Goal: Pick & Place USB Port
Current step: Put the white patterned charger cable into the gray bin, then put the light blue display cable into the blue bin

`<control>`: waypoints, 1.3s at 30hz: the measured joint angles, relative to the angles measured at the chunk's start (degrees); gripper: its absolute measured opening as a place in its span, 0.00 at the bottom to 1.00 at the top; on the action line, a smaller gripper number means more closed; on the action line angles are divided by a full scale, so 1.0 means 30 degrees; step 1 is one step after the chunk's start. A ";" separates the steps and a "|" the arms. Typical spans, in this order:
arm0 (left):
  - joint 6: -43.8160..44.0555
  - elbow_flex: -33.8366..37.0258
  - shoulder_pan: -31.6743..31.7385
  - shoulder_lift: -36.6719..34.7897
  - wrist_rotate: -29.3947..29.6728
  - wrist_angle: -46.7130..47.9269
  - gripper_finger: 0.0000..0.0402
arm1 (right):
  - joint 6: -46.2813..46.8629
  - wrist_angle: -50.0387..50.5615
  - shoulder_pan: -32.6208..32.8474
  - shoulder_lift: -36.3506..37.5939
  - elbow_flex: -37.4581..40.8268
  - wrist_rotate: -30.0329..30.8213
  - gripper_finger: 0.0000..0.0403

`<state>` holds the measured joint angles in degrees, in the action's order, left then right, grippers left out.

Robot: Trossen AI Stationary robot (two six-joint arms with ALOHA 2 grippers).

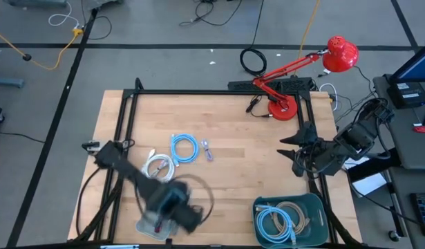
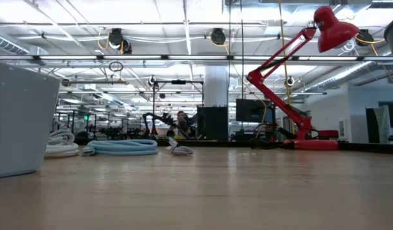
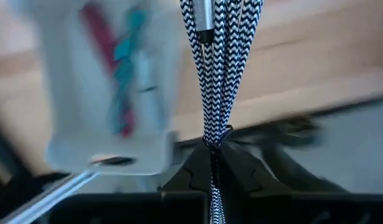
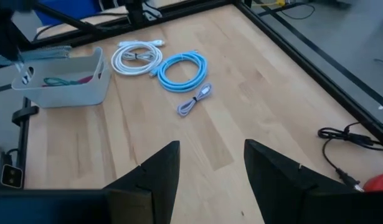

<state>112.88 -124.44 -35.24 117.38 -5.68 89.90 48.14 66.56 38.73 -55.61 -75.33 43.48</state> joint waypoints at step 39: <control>0.0839 1.3200 -0.1443 -0.2174 -0.2124 -0.7362 0.31 | -0.1187 -0.4536 -0.0258 -0.1530 0.0006 -0.1566 0.42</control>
<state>115.40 -84.84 -39.57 110.86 -12.05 67.81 44.58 52.95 37.95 -60.20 -75.31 38.79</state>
